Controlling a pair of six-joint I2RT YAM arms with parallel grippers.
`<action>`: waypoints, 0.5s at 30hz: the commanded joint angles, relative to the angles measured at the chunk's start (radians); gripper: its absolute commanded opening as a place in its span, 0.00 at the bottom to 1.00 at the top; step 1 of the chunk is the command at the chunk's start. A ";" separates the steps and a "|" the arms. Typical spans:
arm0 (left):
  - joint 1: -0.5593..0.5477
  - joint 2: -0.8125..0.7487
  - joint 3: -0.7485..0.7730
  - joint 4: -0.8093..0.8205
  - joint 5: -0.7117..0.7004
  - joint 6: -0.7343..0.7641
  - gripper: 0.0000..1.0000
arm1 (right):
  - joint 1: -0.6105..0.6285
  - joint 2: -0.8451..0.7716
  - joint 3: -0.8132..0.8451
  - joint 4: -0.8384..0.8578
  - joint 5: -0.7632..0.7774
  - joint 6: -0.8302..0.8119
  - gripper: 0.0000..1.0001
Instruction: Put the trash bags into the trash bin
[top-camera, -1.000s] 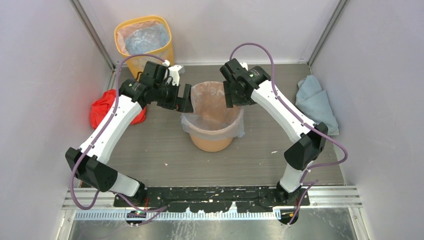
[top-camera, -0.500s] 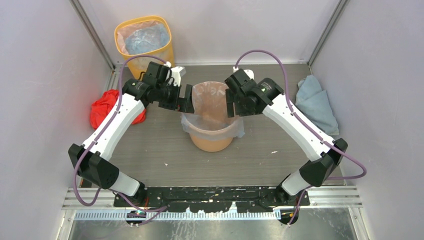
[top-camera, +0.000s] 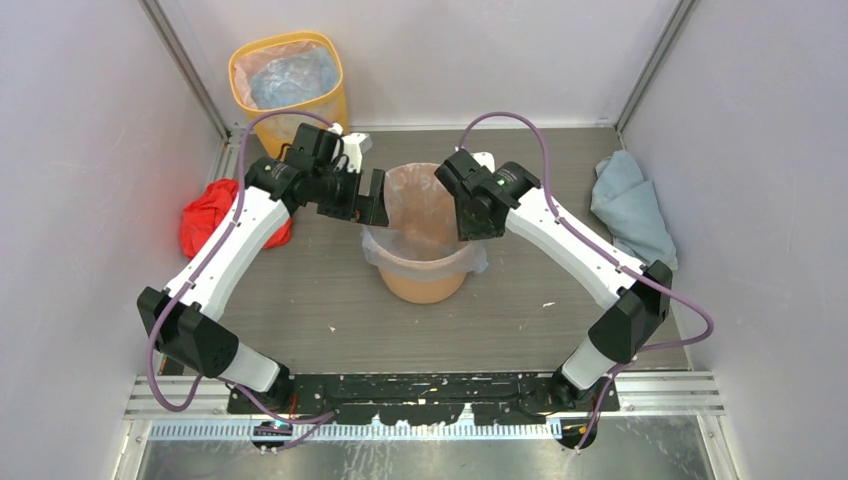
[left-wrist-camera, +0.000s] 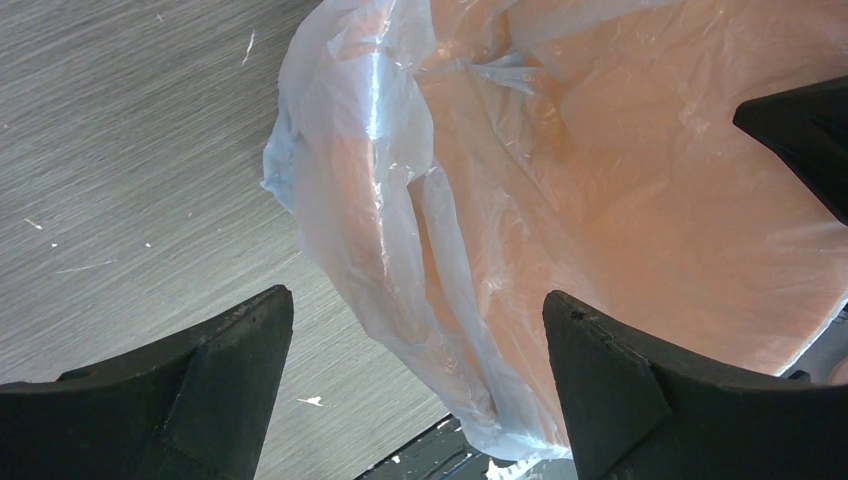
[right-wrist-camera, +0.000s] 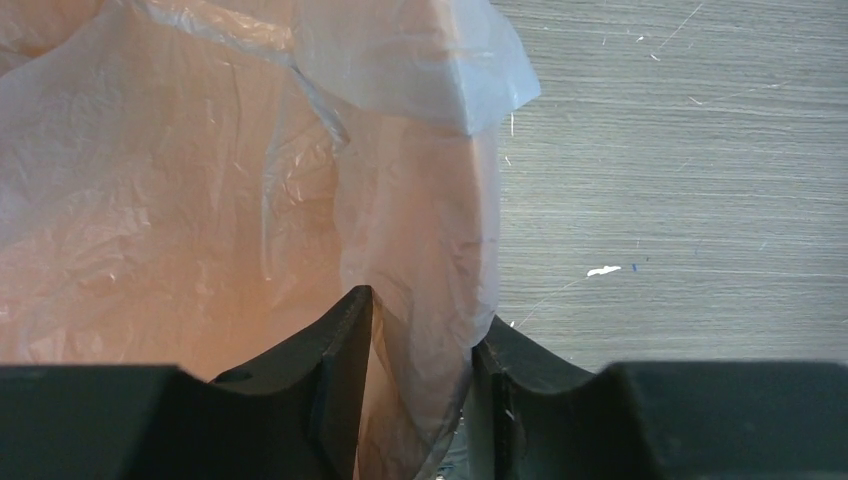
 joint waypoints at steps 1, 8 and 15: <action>0.006 -0.019 0.018 0.028 0.001 0.011 0.95 | 0.002 0.003 0.039 0.029 0.031 0.007 0.39; 0.006 -0.023 0.021 0.023 -0.002 0.011 0.95 | 0.001 0.007 0.051 0.028 0.036 -0.001 0.26; 0.006 -0.026 0.032 0.013 -0.004 0.014 0.95 | 0.001 0.017 0.069 0.025 0.044 -0.009 0.21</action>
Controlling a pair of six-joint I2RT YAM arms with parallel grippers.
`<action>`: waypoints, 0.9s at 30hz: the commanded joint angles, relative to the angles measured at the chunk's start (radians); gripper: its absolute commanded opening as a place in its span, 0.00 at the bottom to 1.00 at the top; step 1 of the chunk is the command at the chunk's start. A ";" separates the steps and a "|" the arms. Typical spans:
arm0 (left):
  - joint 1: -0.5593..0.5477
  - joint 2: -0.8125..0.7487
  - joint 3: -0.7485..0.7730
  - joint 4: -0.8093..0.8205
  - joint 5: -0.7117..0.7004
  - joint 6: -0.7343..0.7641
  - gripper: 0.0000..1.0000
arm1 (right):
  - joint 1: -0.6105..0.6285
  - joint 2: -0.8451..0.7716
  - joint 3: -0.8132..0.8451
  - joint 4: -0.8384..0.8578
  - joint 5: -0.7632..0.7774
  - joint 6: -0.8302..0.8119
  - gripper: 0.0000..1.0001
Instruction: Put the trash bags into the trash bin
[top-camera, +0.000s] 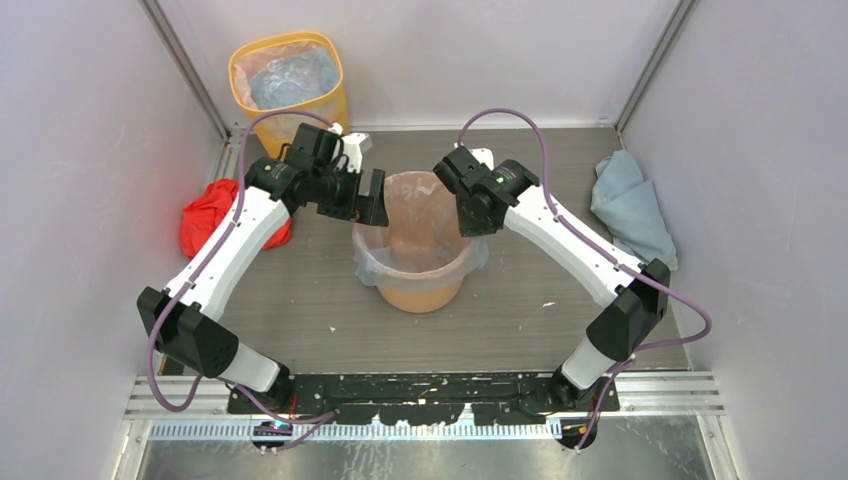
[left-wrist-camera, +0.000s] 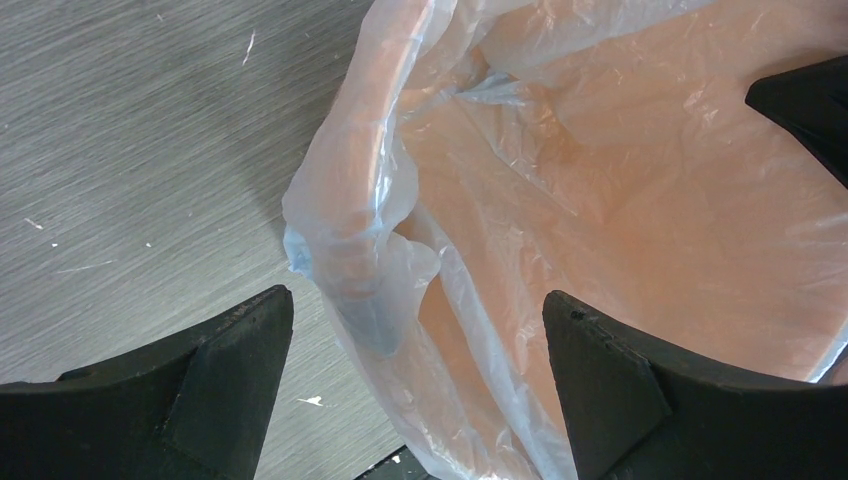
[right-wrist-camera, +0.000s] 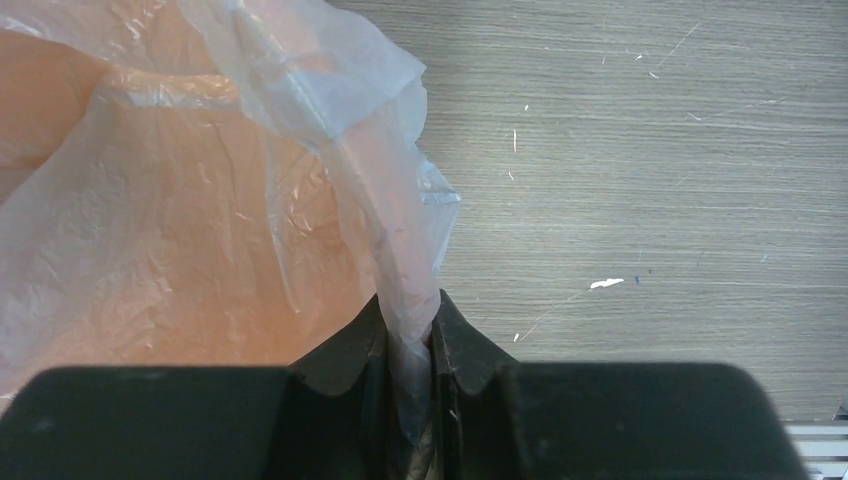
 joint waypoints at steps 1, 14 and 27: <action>0.006 -0.028 0.033 0.012 -0.004 0.013 0.95 | 0.002 0.003 0.056 0.010 0.031 -0.006 0.21; 0.026 -0.056 0.060 -0.008 -0.045 0.017 0.95 | -0.132 0.021 0.070 0.077 0.004 -0.080 0.17; 0.043 0.021 0.185 0.002 0.026 0.001 0.95 | -0.289 0.194 0.245 0.117 -0.113 -0.180 0.48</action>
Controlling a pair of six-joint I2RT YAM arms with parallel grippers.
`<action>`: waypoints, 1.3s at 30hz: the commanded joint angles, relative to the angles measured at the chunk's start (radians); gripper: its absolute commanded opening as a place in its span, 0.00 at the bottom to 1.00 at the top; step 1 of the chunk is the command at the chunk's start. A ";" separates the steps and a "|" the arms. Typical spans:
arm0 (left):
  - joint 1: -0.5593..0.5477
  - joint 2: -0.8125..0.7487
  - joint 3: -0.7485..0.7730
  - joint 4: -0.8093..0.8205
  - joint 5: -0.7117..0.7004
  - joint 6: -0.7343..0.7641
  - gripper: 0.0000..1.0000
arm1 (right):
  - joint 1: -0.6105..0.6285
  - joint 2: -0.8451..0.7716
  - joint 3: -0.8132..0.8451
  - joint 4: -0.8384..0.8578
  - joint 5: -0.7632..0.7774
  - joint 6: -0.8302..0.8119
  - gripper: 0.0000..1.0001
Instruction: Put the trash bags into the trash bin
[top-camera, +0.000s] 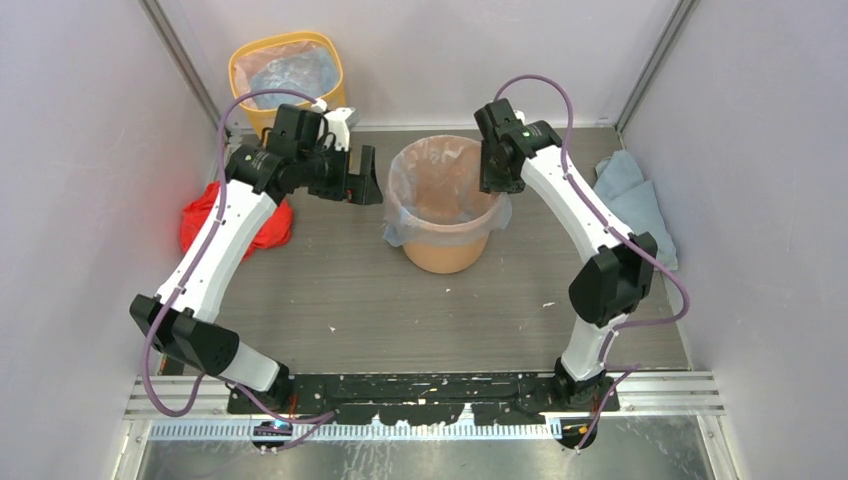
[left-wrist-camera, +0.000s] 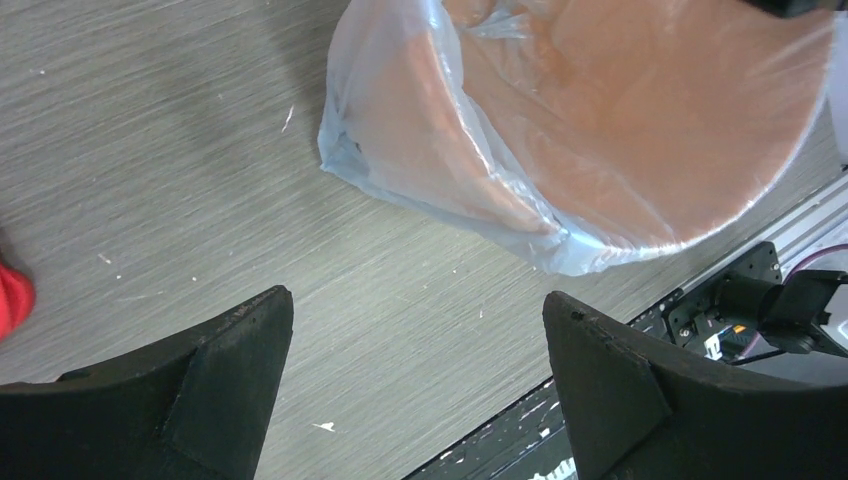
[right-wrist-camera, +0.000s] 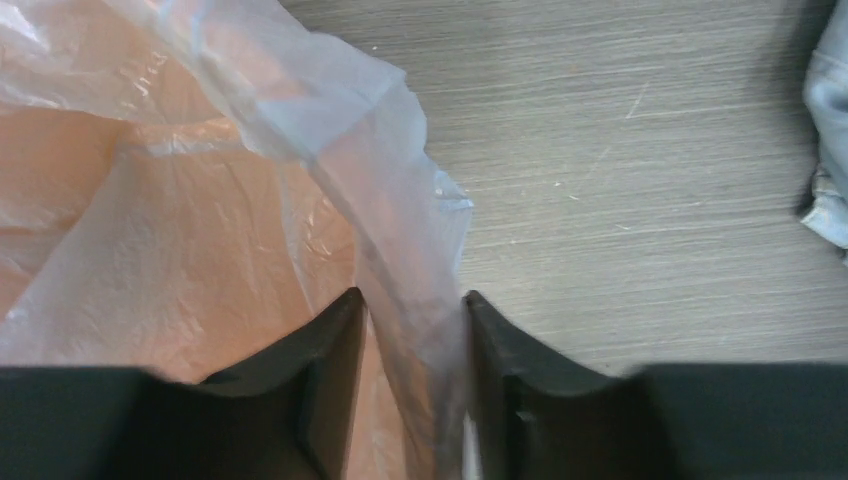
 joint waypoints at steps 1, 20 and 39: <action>0.004 0.023 0.050 0.033 0.049 -0.005 0.95 | 0.005 0.043 0.078 0.017 -0.037 -0.033 0.58; 0.004 0.043 0.063 0.064 0.085 -0.033 0.95 | 0.034 -0.220 0.018 -0.120 -0.001 0.073 0.64; 0.004 0.009 0.060 0.039 0.070 -0.019 0.95 | 0.077 -0.194 -0.041 -0.090 -0.004 0.096 0.44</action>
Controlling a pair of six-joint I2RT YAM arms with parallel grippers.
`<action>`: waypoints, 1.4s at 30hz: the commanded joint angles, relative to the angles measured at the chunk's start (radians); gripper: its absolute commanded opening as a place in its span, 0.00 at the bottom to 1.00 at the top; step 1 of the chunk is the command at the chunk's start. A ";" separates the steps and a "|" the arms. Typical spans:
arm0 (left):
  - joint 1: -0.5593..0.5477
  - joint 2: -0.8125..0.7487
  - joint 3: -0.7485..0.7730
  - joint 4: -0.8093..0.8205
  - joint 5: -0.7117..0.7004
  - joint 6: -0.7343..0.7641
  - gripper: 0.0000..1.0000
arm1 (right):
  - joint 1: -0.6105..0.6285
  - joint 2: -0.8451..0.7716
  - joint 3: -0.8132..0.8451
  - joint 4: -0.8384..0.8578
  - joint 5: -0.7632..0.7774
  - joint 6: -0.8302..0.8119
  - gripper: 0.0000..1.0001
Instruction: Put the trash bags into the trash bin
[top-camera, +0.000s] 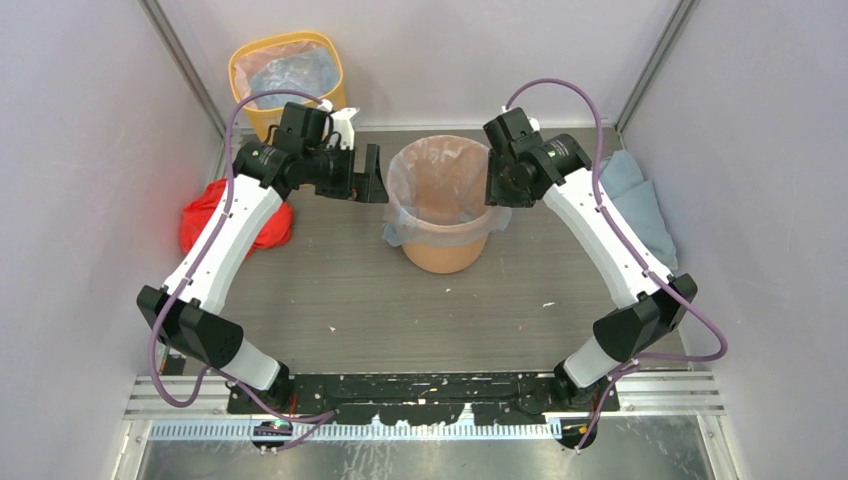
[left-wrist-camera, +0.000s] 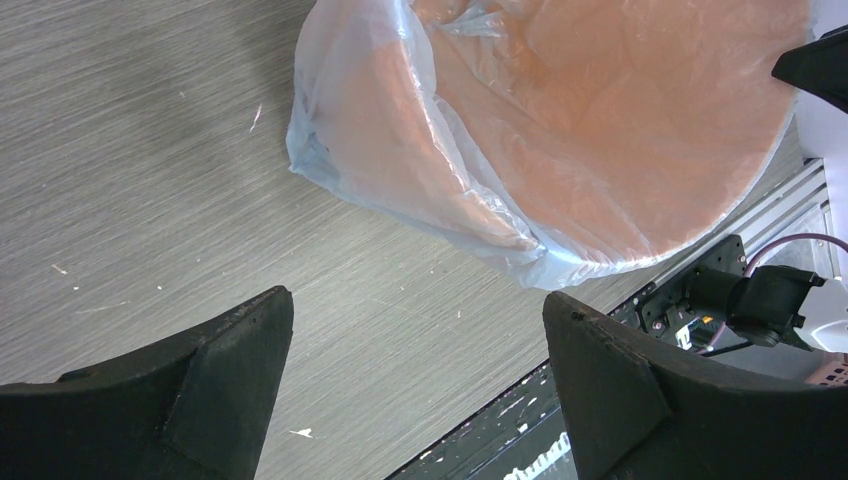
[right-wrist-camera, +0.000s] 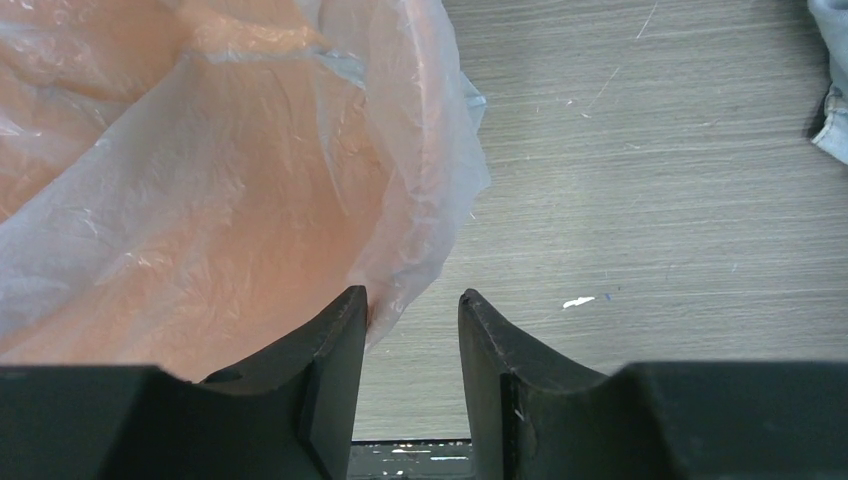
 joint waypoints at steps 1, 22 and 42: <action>0.004 -0.037 0.036 0.030 0.011 0.010 0.95 | 0.006 0.002 -0.025 0.037 0.011 0.013 0.43; 0.009 -0.039 0.017 0.035 0.005 0.018 0.95 | 0.013 0.013 -0.063 0.071 0.001 0.023 0.58; 0.021 -0.061 -0.001 0.038 0.010 0.020 0.95 | 0.119 0.108 0.010 0.055 0.044 0.048 0.27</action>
